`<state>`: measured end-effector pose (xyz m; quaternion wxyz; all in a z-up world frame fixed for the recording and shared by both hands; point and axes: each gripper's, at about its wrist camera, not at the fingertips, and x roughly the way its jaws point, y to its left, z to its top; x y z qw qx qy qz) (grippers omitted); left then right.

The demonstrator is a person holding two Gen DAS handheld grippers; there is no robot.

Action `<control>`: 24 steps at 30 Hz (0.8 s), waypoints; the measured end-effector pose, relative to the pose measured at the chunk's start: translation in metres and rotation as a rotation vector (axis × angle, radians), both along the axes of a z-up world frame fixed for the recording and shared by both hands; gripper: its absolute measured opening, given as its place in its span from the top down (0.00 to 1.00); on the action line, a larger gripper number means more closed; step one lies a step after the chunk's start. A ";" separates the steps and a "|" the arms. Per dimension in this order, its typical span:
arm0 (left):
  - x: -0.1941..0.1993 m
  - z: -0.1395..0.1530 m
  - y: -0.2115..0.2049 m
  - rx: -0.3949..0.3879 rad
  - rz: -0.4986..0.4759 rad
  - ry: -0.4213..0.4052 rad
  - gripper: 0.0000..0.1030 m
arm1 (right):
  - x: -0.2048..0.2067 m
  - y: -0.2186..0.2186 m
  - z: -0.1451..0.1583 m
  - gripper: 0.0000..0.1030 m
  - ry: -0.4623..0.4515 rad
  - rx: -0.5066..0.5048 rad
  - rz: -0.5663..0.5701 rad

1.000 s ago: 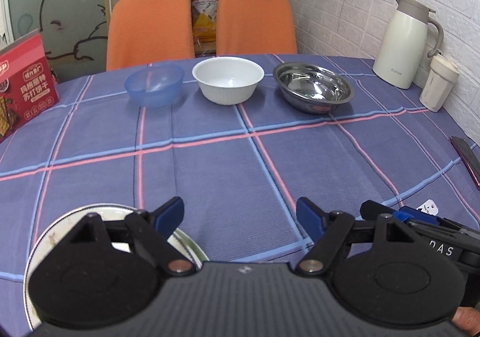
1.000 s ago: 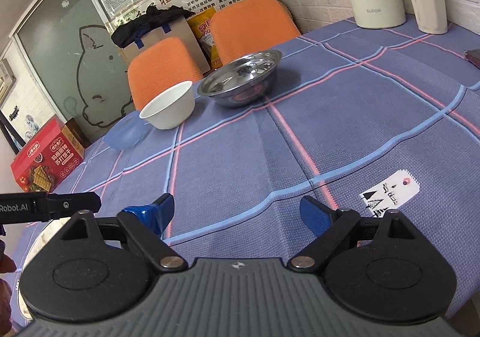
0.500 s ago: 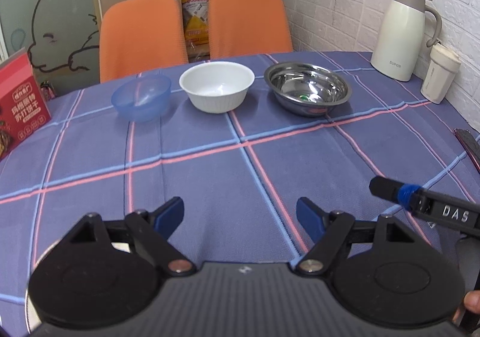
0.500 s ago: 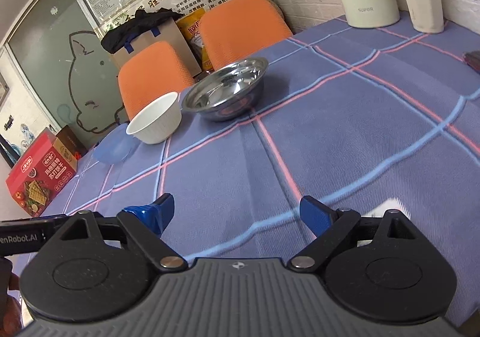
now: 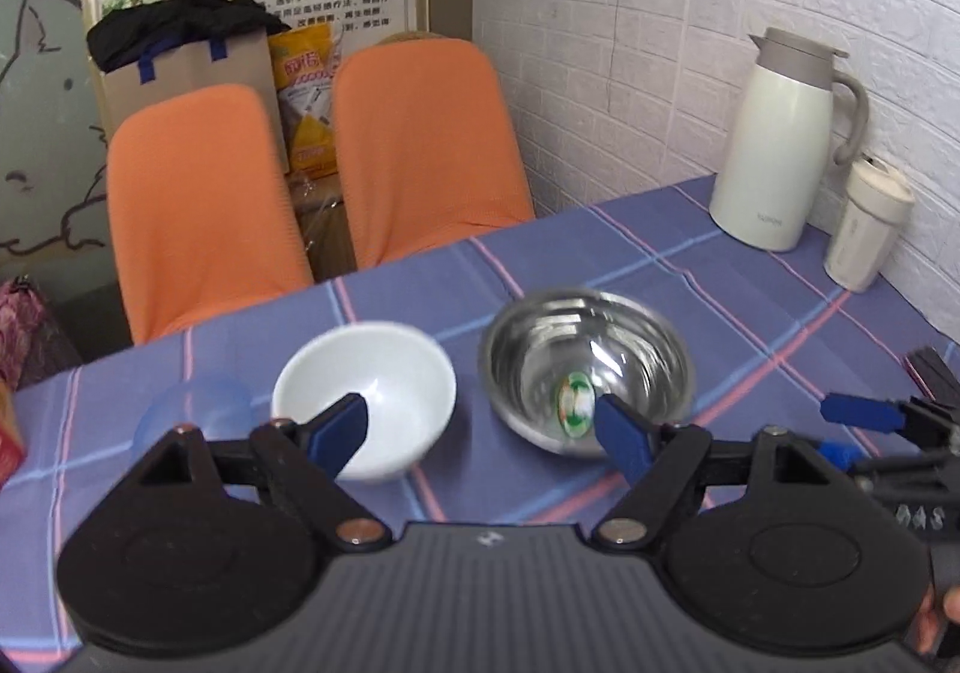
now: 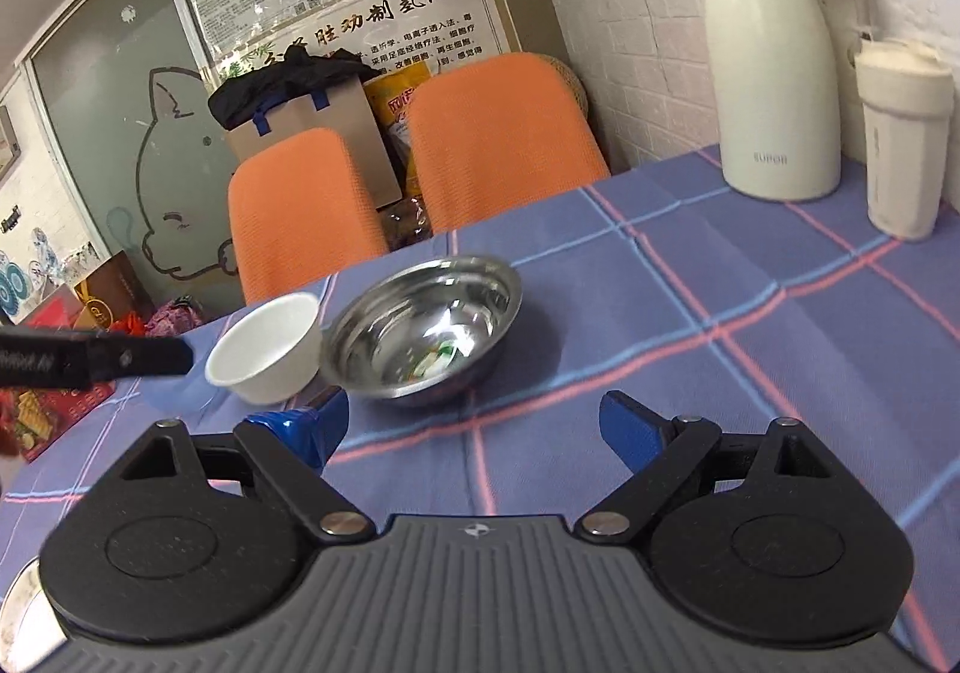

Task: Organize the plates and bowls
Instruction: 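Reach both grippers to the steel bowl rim and grasp it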

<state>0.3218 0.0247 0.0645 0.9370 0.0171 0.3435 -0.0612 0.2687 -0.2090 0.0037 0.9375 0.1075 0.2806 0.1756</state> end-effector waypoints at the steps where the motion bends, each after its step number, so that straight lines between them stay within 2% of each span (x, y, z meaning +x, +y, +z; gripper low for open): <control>1: 0.018 -0.002 -0.001 -0.019 -0.019 0.012 0.22 | 0.008 0.001 0.002 0.24 0.002 -0.006 0.007; 3: 0.050 -0.007 -0.005 -0.055 -0.043 0.034 0.10 | 0.023 0.005 0.003 0.24 0.007 -0.015 0.019; 5: 0.078 -0.013 -0.013 -0.080 -0.085 0.048 0.09 | 0.038 0.010 0.004 0.24 0.017 -0.034 0.020; 9: 0.118 -0.026 -0.023 -0.079 -0.114 0.056 0.09 | 0.059 0.021 -0.003 0.24 0.038 -0.066 0.040; 12: 0.141 -0.043 -0.027 -0.049 -0.107 0.093 0.09 | 0.071 0.028 -0.013 0.24 0.071 -0.085 0.069; 18: 0.164 -0.072 -0.030 -0.009 -0.097 0.149 0.09 | 0.087 0.029 -0.024 0.24 0.103 -0.087 0.063; 24: 0.165 -0.079 -0.038 0.027 -0.125 0.149 0.09 | 0.097 0.040 -0.031 0.24 0.122 -0.091 0.091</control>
